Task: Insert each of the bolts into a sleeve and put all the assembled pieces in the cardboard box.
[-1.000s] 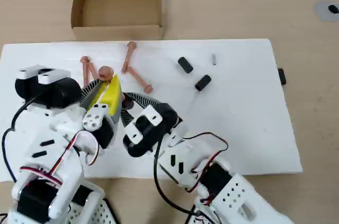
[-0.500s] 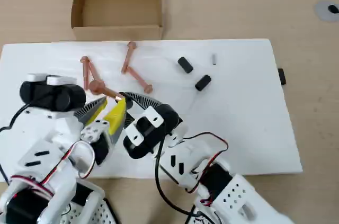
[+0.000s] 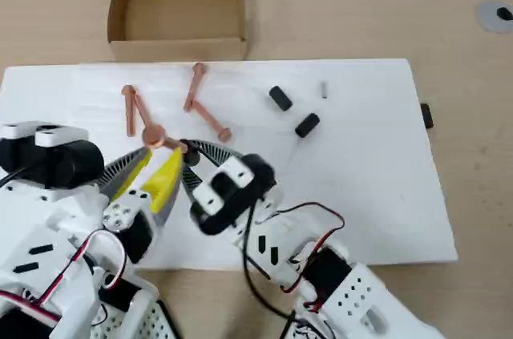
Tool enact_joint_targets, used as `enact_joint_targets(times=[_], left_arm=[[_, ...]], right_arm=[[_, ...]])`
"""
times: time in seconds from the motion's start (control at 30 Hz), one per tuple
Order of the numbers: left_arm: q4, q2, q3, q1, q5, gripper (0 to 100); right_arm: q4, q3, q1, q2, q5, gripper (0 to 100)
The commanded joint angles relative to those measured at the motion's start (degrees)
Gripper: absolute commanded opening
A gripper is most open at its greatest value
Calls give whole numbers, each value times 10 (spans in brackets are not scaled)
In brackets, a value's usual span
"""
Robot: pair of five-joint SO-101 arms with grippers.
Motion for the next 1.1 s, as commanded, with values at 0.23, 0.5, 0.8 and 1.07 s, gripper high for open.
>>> enact_joint_targets(times=[0.23, 0.5, 0.8, 1.07], left_arm=[[-66, 0, -24, -1, -1, 71], [-66, 0, -25, -1, -1, 71], [-70, 3, -11, -74, 0, 71], [-141, 4, 107, -239, -3, 71]], right_arm=[[-17, -24, -4, -19, -41, 12], [-17, -25, -4, -15, -84, 12], [-16, -95, 74, 10, -86, 12], [20, -320, 145, 275, -87, 11]])
